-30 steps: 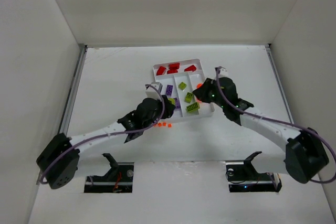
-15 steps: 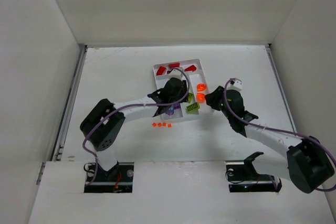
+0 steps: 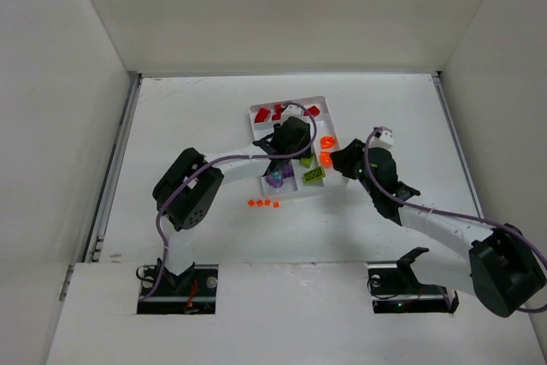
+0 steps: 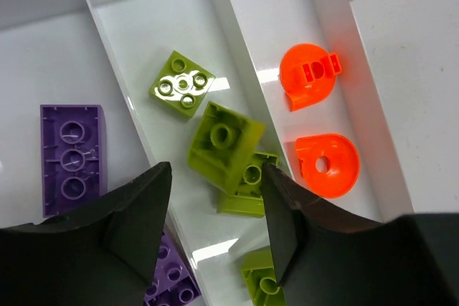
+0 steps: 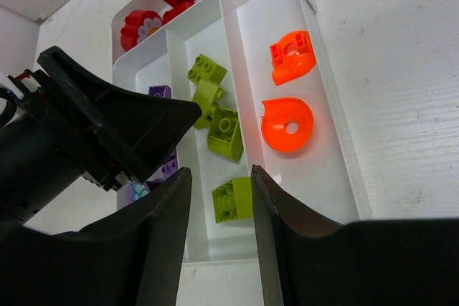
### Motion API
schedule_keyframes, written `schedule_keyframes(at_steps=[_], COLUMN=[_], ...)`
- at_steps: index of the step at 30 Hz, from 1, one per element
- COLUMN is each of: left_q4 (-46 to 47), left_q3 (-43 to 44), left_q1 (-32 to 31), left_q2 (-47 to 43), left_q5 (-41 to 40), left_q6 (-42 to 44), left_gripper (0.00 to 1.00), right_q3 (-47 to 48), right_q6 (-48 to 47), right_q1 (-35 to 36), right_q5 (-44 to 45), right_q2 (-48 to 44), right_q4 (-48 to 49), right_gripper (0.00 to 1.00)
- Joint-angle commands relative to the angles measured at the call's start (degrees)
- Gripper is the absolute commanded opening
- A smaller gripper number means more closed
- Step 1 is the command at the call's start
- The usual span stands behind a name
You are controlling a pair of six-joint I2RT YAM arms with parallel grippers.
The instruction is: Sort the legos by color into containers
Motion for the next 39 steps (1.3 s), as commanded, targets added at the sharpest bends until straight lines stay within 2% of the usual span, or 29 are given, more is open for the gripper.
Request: schedule_keyframes(at_steps=[1,4,6,10,12,14,19,22,25,29,34,39], left_q4=[-0.2,0.5,0.9,3.1,3.4,2.8,-2.5,-5.5,-6.6,-5.9,-1.9,0.8], left_q3=[0.8,-1.7,-4.2,-13.4,-19.2,-25.6,-38.1,-43.7,-46.7,-48.5,-50.3,-51.7], left_q1=[0.3,0.3,0.3,0.5,0.5,0.4,-0.4,0.1,1.0,1.5,2.6,3.0], left_q2=[-4.3,-8.8,-12.5,-23.2,-29.5,-36.6,-51.2,-56.4,-57.4,-55.7,-54.6,-53.9], left_q5=[-2.8,-3.0,-3.0,-3.1,-3.4,-4.5,-9.2,-10.7,-10.0,-9.3,-8.7,-7.7], left_q6=[0.9,1.7,2.1,1.5,0.5,-1.0,-5.5,-7.9,-9.5,-11.2,-11.8,-12.1], left_gripper=[0.53,0.57,0.56,0.38,0.27,0.22,0.22,0.23,0.25,0.27,0.27,0.27], right_q3=[0.2,0.2,0.2,1.9,4.0,6.3,10.3,11.9,13.3,17.2,22.3,25.0], right_q6=[0.0,-0.4,-0.9,-3.9,-6.7,-8.7,-9.2,-8.7,-7.8,-6.0,-6.6,-6.8], right_q1=[0.5,1.2,1.7,4.9,9.3,13.1,21.9,27.2,30.7,34.2,36.6,36.4], right_q5=[0.9,1.1,1.5,0.8,1.4,2.1,4.0,6.4,7.6,6.7,7.6,9.0], right_q2=[-0.9,-1.4,-1.6,-1.8,-0.7,1.1,4.9,6.7,11.5,19.8,27.9,32.3], right_q4=[3.6,3.6,3.6,2.5,0.8,-0.7,-5.0,-8.0,-9.1,-9.3,-9.4,-10.1], right_gripper=[0.45,0.44,0.39,0.19,0.13,0.11,0.14,0.21,0.29,0.33,0.43,0.43])
